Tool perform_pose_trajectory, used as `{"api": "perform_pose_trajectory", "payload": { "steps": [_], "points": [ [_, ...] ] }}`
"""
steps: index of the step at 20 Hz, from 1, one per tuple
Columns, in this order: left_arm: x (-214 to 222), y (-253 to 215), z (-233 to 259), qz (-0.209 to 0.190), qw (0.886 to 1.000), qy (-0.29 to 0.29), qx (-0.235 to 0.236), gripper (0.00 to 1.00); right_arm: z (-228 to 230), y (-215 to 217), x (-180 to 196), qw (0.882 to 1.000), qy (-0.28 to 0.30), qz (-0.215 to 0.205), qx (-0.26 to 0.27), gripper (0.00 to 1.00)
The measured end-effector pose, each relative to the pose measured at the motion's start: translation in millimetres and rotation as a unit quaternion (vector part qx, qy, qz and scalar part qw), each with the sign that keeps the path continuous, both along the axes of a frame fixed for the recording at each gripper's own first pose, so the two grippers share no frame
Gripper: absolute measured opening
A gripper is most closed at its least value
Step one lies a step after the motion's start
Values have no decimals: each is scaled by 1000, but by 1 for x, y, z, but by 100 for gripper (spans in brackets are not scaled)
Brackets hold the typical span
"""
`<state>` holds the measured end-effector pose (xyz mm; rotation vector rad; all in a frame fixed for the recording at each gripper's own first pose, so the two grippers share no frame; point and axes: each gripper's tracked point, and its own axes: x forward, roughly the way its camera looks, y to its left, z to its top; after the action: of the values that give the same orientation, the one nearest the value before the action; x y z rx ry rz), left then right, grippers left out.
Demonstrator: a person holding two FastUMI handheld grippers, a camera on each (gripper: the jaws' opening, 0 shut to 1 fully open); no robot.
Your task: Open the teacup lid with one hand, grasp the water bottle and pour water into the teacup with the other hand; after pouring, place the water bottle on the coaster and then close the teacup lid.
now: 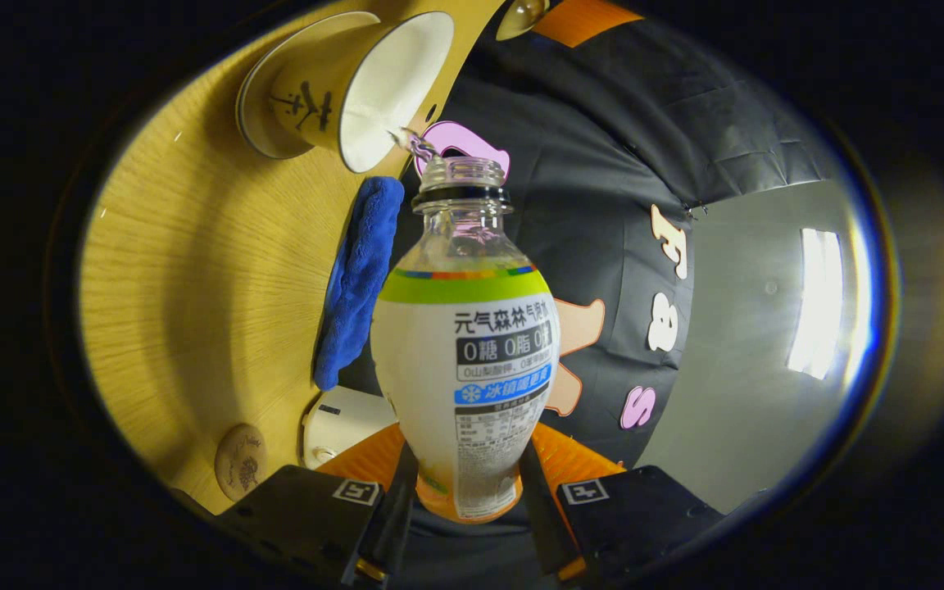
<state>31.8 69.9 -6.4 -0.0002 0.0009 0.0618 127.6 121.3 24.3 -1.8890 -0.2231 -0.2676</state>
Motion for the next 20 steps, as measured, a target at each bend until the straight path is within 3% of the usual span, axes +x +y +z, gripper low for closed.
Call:
{"api": "perform_pose_trajectory", "payload": {
  "steps": [9,20],
  "points": [
    [-1,0,0,0,1000,0,0,28,10,4,0,998,-54,27,-35,65],
    [0,0,0,0,1000,0,0,28,2,11,-9,994,-59,43,-79,66]
  ]
}}
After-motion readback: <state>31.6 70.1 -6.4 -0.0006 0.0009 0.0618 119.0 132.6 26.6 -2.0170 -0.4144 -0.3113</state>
